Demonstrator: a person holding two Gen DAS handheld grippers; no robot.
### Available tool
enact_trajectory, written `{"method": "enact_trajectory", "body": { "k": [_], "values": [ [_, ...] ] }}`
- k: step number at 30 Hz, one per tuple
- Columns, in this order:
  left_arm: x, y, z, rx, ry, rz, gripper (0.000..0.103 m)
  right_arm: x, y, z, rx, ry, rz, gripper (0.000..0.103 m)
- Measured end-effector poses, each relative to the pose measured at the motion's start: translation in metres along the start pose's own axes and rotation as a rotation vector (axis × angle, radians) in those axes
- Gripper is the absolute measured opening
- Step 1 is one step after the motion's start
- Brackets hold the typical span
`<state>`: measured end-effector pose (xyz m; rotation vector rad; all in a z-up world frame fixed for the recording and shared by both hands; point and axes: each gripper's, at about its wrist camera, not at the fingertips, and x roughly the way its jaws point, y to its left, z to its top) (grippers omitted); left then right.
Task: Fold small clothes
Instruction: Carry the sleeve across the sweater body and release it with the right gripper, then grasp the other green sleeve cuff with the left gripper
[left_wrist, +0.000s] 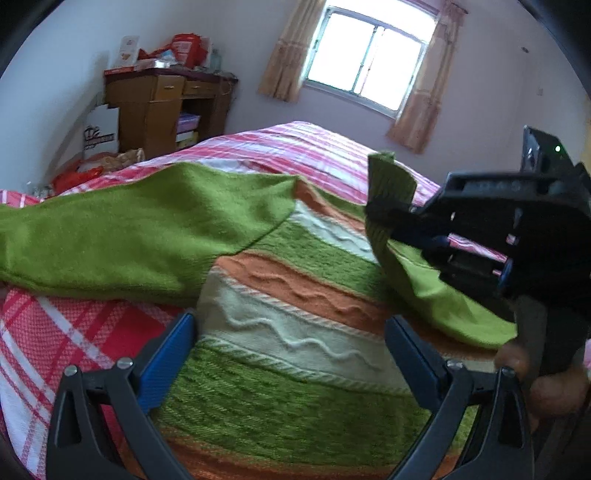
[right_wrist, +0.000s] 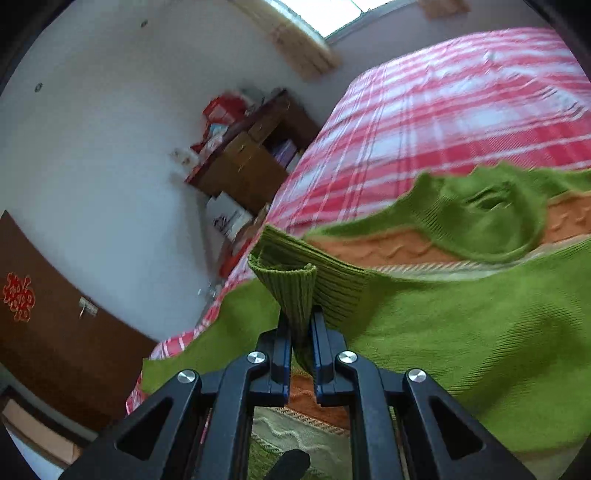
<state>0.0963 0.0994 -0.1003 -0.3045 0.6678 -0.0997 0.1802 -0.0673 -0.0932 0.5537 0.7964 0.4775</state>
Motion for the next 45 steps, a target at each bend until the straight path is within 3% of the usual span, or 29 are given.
{"method": "enact_trajectory", "body": {
  "k": [2,3,5,9,11,12,16,19,25,26,29,35,40,42,45],
  "values": [
    [-0.001,0.002,-0.001,-0.012,-0.005,-0.010,0.103,0.012,-0.005,-0.001,0.018,0.043,-0.002,0.015],
    [-0.001,0.003,0.000,-0.019,-0.008,-0.017,0.103,0.019,-0.009,0.000,0.032,0.089,0.014,0.035],
    [-0.001,0.004,0.000,-0.027,-0.009,-0.022,0.103,0.033,-0.017,-0.001,0.082,0.179,0.097,0.064],
    [0.001,0.001,0.000,-0.021,-0.008,-0.016,0.103,0.016,-0.012,0.001,0.074,0.153,0.188,0.065],
    [0.000,0.000,0.000,-0.014,-0.006,-0.007,0.103,-0.005,-0.011,0.003,0.062,0.094,0.193,0.065],
    [0.000,0.002,-0.001,-0.014,-0.005,-0.007,0.103,-0.019,-0.011,0.004,0.038,0.046,0.159,0.065],
    [-0.001,0.002,-0.001,-0.014,-0.005,-0.005,0.103,-0.072,-0.018,-0.004,-0.162,-0.069,-0.200,0.061],
    [-0.002,0.001,-0.001,-0.008,-0.001,0.004,0.103,-0.103,-0.049,-0.009,-0.185,-0.086,-0.337,0.055],
    [-0.001,-0.003,-0.001,0.011,0.010,0.036,0.103,-0.161,-0.136,-0.030,-0.040,-0.079,-0.460,0.053],
    [-0.001,-0.003,-0.001,0.015,0.013,0.042,0.103,-0.168,-0.147,-0.037,-0.013,-0.067,-0.441,0.045],
    [0.002,-0.005,0.000,0.025,0.021,0.059,0.103,-0.188,-0.152,-0.052,-0.001,-0.107,-0.380,0.043],
    [0.007,-0.013,0.000,0.061,0.045,0.114,0.103,-0.197,-0.135,-0.057,-0.021,-0.100,-0.421,0.044],
    [0.009,-0.016,-0.001,0.079,0.054,0.140,0.103,-0.204,-0.098,-0.043,-0.109,-0.216,-0.484,0.044],
    [0.010,-0.017,-0.001,0.085,0.059,0.147,0.103,-0.188,-0.098,-0.041,-0.140,-0.203,-0.520,0.044],
    [0.009,-0.015,-0.001,0.085,0.059,0.142,0.103,-0.153,-0.115,-0.048,-0.139,-0.092,-0.603,0.045]
  ]
}}
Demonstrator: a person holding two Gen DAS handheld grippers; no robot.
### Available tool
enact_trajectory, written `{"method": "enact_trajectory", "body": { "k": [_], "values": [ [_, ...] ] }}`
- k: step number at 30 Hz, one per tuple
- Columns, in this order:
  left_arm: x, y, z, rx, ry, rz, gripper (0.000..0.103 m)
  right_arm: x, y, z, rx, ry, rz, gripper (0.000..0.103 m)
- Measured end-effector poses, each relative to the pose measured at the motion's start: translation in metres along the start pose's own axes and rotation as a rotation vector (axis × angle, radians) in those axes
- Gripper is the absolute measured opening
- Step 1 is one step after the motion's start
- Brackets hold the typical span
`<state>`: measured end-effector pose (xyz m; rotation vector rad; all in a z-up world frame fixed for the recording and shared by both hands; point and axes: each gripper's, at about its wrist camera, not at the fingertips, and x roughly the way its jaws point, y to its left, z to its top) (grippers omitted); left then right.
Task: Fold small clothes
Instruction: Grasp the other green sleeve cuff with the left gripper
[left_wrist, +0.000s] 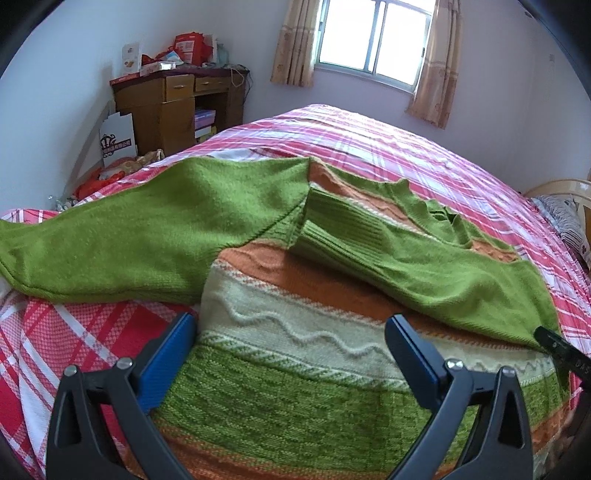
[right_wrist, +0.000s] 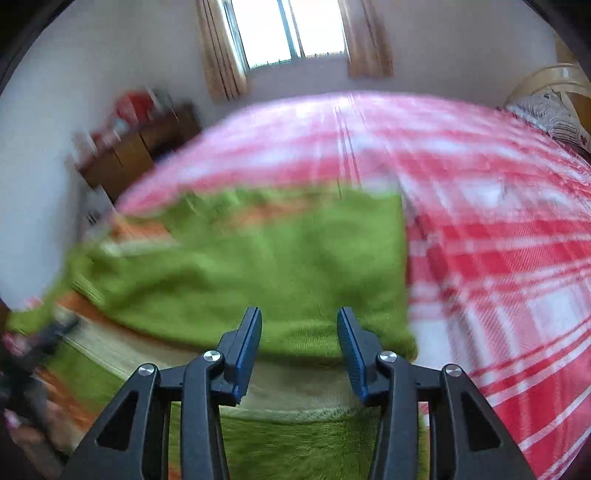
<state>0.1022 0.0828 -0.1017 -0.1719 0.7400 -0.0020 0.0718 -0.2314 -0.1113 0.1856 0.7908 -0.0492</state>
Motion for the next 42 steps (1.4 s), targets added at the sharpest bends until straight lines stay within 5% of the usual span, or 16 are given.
{"method": "enact_trajectory", "body": {
  "k": [4,9,15,19,29,31,33,42],
  "values": [
    [-0.003,0.003,0.000,-0.016,0.007,0.002,0.103,-0.006,0.003,0.000,-0.012,-0.020,0.006,0.055],
    [-0.030,0.030,0.006,-0.069,-0.004,0.133,0.103,-0.010,0.002,-0.002,-0.009,-0.035,0.020,0.056],
    [-0.085,0.154,0.035,-0.446,-0.219,0.271,0.103,-0.008,-0.011,-0.001,0.042,-0.047,0.084,0.056],
    [-0.086,0.216,0.045,-0.599,-0.237,0.355,0.092,-0.007,-0.010,-0.001,0.039,-0.047,0.081,0.056],
    [-0.030,0.298,0.042,-0.882,-0.129,0.166,0.046,-0.007,-0.009,-0.001,0.037,-0.046,0.079,0.056],
    [-0.025,0.300,0.040,-0.904,-0.127,0.143,0.025,-0.007,-0.010,-0.001,0.036,-0.046,0.078,0.056],
    [-0.022,0.299,0.041,-0.904,-0.129,0.147,0.014,-0.007,-0.009,-0.001,0.034,-0.046,0.076,0.056],
    [-0.030,0.290,0.049,-0.825,-0.144,0.176,0.006,-0.007,-0.009,-0.001,0.034,-0.047,0.077,0.056]
  ]
}}
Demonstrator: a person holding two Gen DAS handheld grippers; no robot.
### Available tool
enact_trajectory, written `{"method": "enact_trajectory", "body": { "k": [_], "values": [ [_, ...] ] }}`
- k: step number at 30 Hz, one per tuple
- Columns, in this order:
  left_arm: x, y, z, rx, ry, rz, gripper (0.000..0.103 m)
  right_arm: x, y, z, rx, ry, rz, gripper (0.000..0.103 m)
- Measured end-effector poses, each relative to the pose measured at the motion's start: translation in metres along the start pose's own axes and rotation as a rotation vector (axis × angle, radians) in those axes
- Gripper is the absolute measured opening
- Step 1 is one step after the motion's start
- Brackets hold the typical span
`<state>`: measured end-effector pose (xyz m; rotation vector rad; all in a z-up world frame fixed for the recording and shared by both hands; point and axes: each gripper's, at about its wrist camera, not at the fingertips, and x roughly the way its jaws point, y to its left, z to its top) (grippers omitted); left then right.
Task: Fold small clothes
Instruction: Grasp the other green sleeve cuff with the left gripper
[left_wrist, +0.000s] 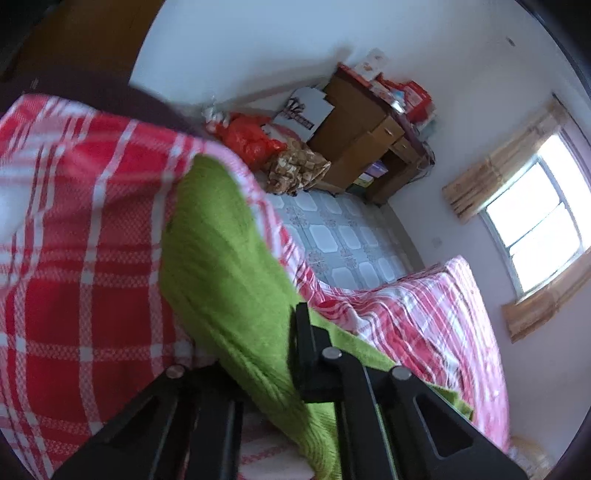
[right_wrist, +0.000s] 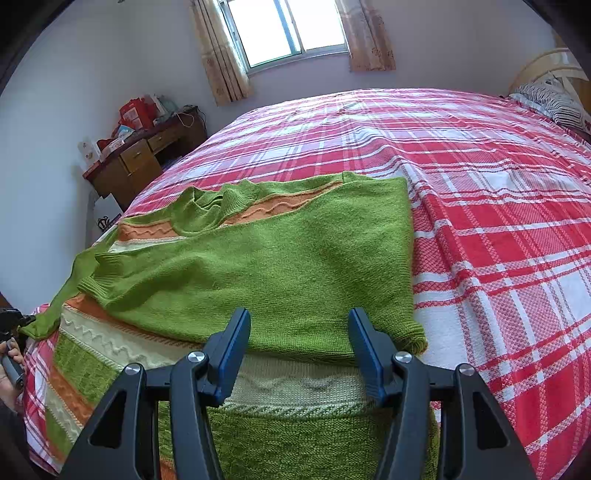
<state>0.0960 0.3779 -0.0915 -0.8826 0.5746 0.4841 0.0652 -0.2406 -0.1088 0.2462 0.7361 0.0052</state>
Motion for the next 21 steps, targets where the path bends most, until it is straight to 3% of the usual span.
{"method": "enact_trajectory", "body": {
  "k": [5,10,16,19,21],
  "values": [
    [-0.032,-0.066,-0.012,0.236,-0.079,-0.079,0.006,0.000,0.000,0.000,0.000,0.000,0.001,0.057],
    [-0.067,-0.160,-0.082,0.565,-0.112,-0.219,0.006,0.000,0.000,0.000,0.001,-0.001,0.002,0.057],
    [-0.073,-0.232,-0.192,0.826,-0.009,-0.356,0.006,-0.001,0.000,0.000,0.006,-0.005,0.009,0.057],
    [-0.061,-0.249,-0.242,0.918,0.080,-0.371,0.006,-0.001,-0.001,0.000,0.005,-0.005,0.008,0.057],
    [-0.053,-0.254,-0.265,0.969,0.120,-0.342,0.006,-0.001,-0.001,0.000,0.008,-0.005,0.011,0.057]
  ]
}}
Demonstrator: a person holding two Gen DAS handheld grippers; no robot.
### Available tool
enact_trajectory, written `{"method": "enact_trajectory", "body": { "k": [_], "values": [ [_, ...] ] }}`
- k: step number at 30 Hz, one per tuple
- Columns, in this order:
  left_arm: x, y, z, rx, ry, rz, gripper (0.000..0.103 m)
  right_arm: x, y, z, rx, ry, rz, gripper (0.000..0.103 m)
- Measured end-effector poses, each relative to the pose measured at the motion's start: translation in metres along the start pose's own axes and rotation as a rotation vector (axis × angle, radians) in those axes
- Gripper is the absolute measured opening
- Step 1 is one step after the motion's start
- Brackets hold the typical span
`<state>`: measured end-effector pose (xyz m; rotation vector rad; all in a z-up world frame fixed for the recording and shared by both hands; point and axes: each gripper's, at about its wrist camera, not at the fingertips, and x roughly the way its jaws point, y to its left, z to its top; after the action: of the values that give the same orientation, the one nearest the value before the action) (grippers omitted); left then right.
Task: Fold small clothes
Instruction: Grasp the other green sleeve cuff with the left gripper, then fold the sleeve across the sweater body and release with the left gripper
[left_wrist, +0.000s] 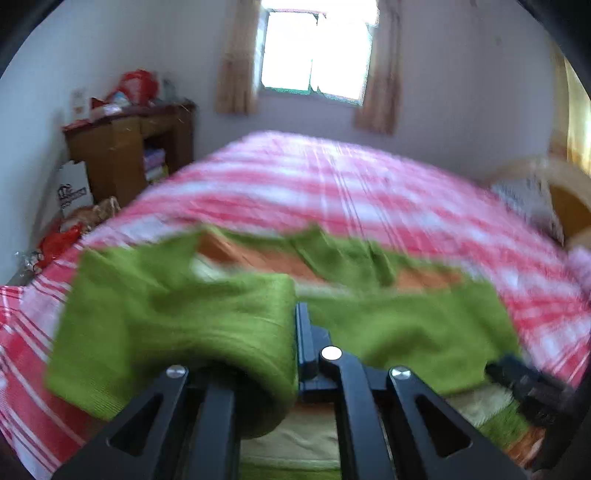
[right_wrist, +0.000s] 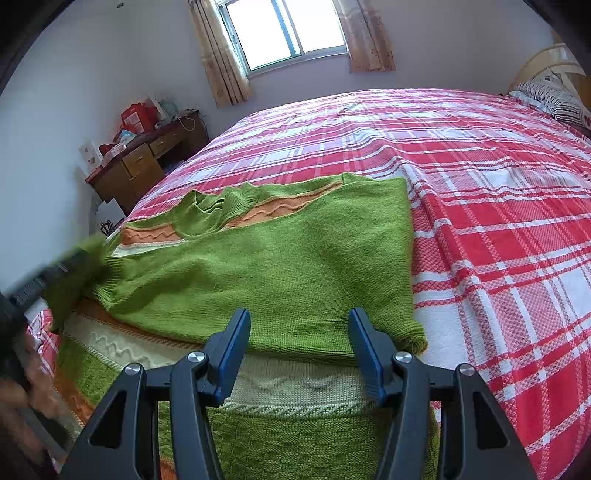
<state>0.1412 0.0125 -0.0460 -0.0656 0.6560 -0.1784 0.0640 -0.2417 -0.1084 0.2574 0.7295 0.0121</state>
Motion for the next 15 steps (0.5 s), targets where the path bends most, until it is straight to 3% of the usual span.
{"method": "enact_trajectory", "body": {
  "k": [3,5,9,11,13,15],
  "values": [
    [0.011,-0.014,-0.010,0.029,0.079,-0.003,0.006,0.000,0.000,0.000,0.003,-0.002,0.004,0.057],
    [0.009,-0.012,-0.012,0.017,0.084,-0.009,0.006,0.000,0.000,0.000,0.004,-0.002,0.006,0.057],
    [0.014,-0.003,-0.021,0.005,0.152,-0.045,0.019,0.001,0.000,0.001,0.003,-0.002,0.004,0.057],
    [-0.001,0.003,-0.025,-0.006,0.138,-0.071,0.039,0.001,0.001,0.000,-0.001,0.000,-0.001,0.057],
    [-0.021,0.019,-0.031,-0.051,0.112,-0.075,0.085,0.002,0.002,0.000,-0.005,0.003,-0.007,0.057],
    [-0.039,0.043,-0.038,-0.121,0.055,-0.041,0.095,0.004,0.003,0.001,-0.010,0.008,-0.014,0.057]
  ]
}}
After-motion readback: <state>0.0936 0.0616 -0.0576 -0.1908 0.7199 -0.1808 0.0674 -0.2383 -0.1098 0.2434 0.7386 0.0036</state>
